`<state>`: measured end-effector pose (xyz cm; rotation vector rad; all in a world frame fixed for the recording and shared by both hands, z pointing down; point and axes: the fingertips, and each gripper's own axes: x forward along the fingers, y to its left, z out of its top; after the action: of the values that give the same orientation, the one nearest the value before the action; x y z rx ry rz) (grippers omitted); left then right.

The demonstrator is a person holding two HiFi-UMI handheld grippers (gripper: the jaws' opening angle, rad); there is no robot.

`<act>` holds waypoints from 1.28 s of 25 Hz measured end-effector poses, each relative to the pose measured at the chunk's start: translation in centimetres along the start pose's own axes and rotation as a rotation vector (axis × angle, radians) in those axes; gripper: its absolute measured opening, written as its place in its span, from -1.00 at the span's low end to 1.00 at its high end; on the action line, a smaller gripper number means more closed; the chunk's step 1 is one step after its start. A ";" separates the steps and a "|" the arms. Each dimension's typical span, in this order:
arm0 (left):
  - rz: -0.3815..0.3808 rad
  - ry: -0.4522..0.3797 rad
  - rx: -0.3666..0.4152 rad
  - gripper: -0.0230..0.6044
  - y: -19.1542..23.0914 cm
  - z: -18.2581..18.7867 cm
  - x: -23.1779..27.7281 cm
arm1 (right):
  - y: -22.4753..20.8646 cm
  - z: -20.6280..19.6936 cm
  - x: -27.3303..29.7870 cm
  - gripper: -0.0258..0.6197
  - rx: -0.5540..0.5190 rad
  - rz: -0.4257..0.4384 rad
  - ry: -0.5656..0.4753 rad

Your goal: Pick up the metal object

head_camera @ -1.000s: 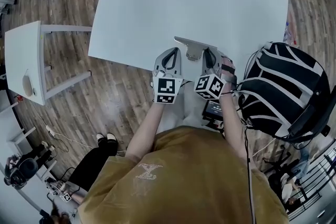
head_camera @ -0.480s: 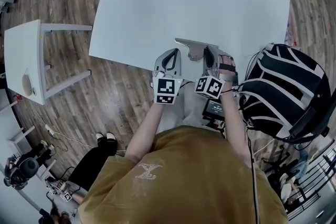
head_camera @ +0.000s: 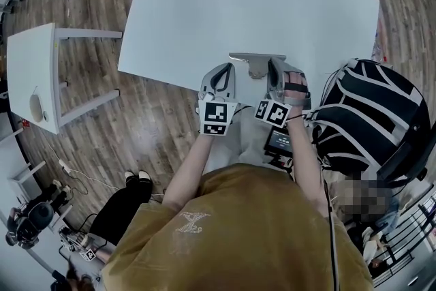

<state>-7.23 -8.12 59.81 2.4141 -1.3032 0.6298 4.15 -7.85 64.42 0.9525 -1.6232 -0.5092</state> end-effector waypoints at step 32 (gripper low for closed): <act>0.038 0.025 -0.032 -0.91 1.2 -0.2 0.3 | -1.4 1.8 1.1 -0.90 0.073 0.171 -0.059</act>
<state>-8.18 -8.85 60.18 2.3537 -1.3425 0.6419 2.81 -9.82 63.51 0.8494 -1.7681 -0.3660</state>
